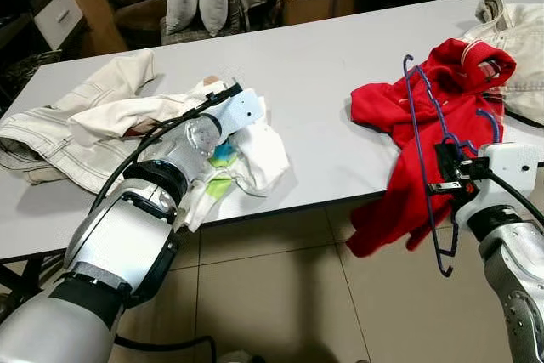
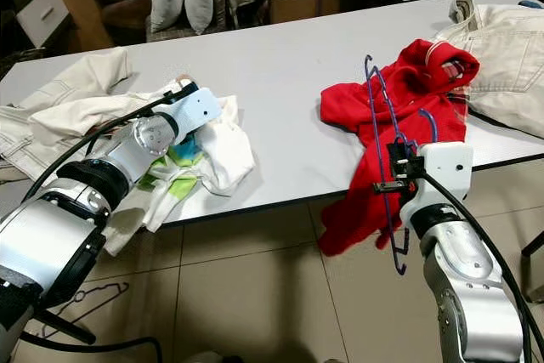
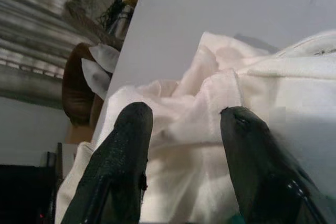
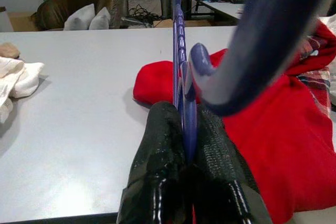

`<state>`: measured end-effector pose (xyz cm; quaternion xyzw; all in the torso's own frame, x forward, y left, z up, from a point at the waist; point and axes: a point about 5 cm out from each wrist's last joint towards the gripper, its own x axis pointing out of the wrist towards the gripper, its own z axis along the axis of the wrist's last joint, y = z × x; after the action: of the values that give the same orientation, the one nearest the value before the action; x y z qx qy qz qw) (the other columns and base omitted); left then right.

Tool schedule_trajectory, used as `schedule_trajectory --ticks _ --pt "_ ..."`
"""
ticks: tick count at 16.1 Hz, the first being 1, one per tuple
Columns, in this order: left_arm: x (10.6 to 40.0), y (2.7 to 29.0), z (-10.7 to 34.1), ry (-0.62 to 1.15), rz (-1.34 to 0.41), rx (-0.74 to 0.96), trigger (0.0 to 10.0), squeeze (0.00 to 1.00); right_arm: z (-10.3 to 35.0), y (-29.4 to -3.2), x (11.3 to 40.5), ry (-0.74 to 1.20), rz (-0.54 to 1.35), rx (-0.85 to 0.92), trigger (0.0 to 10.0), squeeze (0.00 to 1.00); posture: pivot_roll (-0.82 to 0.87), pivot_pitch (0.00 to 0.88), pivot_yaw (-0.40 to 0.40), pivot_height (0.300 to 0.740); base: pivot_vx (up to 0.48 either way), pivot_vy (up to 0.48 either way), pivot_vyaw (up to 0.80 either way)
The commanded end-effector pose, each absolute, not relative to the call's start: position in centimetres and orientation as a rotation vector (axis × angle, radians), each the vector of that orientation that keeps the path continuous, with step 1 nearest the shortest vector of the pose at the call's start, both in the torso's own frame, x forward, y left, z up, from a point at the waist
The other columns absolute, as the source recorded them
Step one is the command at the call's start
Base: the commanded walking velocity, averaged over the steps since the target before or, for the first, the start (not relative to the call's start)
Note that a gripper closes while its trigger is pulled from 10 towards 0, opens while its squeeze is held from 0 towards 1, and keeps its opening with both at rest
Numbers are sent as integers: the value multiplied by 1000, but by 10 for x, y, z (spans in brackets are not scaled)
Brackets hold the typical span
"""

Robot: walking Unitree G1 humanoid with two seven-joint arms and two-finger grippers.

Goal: Hang hanger

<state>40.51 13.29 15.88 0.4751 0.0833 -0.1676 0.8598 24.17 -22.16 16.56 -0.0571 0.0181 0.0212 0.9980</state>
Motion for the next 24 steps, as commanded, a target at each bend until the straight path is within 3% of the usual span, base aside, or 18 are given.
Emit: schedule_trajectory --ticks 1,2,13,19,24 --pt "406 139 161 192 -333 987 4353 0 171 -216 245 14 60 -110 10000 0 -151 0 148 740 0 0 0" --pt "406 140 159 204 -335 982 0 0 171 -216 245 13 61 -110 10000 0 -154 0 149 740 0 0 0" --pt "403 142 150 251 -345 966 0 0 165 -216 244 73 95 -140 10000 0 -171 0 160 740 0 0 0" --pt "401 155 145 282 -314 943 0 0 163 -217 244 99 118 -165 10000 0 -170 0 141 740 0 0 0" --pt "403 177 163 242 -314 497 0 0 163 -215 249 107 154 -170 10000 0 -121 0 72 740 0 0 0"
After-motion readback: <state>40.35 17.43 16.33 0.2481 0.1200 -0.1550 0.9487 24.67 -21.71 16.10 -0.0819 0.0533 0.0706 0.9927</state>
